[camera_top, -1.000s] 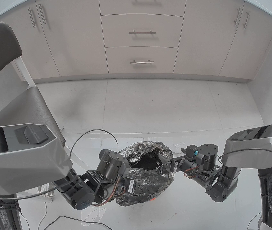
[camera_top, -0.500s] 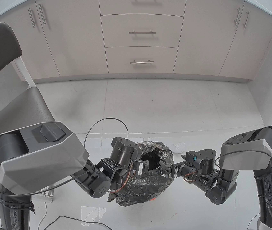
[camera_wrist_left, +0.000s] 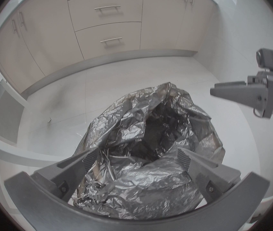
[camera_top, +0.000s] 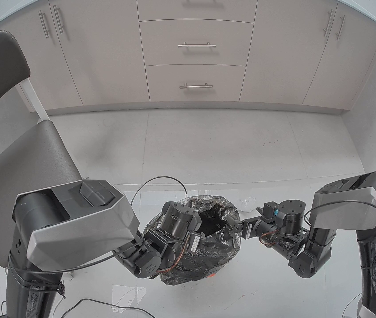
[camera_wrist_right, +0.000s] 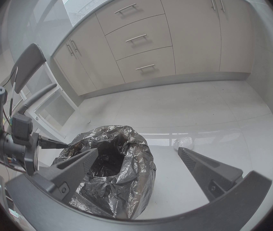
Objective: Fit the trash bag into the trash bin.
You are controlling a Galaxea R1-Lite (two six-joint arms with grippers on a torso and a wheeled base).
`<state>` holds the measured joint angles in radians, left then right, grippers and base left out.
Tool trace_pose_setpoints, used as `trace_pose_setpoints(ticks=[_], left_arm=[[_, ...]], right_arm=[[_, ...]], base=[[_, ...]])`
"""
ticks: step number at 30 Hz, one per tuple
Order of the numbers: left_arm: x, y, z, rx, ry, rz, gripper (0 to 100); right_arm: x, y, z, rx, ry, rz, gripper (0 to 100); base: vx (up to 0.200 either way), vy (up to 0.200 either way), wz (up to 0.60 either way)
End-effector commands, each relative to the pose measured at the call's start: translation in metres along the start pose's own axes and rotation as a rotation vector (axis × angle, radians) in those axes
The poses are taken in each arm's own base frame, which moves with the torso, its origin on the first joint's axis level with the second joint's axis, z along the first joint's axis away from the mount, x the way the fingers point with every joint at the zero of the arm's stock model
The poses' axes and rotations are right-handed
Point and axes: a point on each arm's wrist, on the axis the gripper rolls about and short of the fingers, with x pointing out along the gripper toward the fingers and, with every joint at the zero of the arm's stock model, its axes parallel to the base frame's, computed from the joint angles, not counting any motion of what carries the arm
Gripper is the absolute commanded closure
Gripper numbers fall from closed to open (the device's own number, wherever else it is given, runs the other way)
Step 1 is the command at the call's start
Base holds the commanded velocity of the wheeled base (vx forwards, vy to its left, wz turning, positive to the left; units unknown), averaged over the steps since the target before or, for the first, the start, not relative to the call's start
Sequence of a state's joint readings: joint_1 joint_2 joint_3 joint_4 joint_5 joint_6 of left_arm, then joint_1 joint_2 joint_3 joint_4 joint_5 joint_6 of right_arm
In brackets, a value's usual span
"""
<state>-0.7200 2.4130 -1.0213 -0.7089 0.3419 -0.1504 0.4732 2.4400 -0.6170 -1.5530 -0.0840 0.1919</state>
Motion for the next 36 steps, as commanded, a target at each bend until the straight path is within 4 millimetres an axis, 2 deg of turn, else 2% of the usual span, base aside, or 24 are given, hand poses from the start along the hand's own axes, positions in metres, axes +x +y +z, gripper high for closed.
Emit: trace_pose_setpoints(ticks=[1, 10, 15, 22, 25, 36], left_arm=[[-0.004, -0.003, -0.019, 0.059, 0.052, -0.005, 0], [-0.027, -0.017, -0.05, 0.14, 0.124, -0.047, 0], [-0.025, -0.021, -0.061, 0.155, 0.145, -0.054, 0], [-0.034, -0.026, -0.072, 0.168, 0.174, -0.068, 0], [-0.039, -0.03, -0.084, 0.154, 0.21, -0.073, 0], [-0.042, -0.031, -0.086, 0.098, 0.215, -0.077, 0]], right_arm=[[-0.002, -0.003, 0.011, 0.008, -0.044, -0.002, 0], [-0.004, -0.003, 0.016, 0.014, -0.053, 0.013, 0], [-0.004, -0.003, 0.017, 0.014, -0.053, 0.013, 0], [-0.004, -0.003, 0.017, 0.014, -0.056, 0.014, 0], [-0.004, -0.003, 0.017, 0.014, -0.055, 0.013, 0], [-0.004, -0.003, 0.016, 0.014, -0.053, 0.013, 0]], base=[[0.0, 0.0, 0.0], [0.0, 0.0, 0.0], [0.0, 0.0, 0.0], [0.0, 0.0, 0.0], [0.0, 0.0, 0.0], [0.0, 0.0, 0.0]])
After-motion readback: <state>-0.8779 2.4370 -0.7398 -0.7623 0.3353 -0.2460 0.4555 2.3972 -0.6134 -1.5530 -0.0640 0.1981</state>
